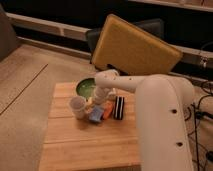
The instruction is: Place the white sponge in the ceramic bowl
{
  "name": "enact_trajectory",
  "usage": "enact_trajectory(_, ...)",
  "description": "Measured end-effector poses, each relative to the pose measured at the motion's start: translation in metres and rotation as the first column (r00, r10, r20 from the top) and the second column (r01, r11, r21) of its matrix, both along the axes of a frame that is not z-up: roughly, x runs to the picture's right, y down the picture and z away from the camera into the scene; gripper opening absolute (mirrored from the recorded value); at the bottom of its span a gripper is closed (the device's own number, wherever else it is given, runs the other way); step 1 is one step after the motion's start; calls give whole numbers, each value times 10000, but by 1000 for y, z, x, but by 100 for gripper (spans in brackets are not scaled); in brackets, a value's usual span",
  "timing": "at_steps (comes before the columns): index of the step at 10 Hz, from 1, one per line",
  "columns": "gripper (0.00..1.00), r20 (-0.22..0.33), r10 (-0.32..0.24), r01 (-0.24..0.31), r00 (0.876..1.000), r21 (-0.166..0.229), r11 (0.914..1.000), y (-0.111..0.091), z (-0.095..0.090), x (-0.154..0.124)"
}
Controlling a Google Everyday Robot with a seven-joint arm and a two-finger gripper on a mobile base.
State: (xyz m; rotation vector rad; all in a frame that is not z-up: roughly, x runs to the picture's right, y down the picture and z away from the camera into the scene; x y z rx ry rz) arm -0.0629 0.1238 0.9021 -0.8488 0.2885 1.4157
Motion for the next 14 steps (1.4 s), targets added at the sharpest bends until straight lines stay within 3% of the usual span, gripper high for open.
enact_trajectory(2,62,70,11,-9,10000,-279,9996,8,-1,2)
enact_trajectory(4,46,133,15,-10,9999,-437,9990,12,-2,4)
enact_trajectory(6,23,24,21,-20,10000,-495,9988,12,0,12)
enact_trajectory(8,6,-118,89,-93,9999,-344,9994,4,1,14)
enact_trajectory(9,1,-279,162,-167,9995,-181,9997,-5,0,20)
enact_trajectory(11,0,-568,312,-299,9979,246,9993,-24,-6,29)
enact_trajectory(14,0,-724,509,-395,9961,1506,9878,-80,-32,32)
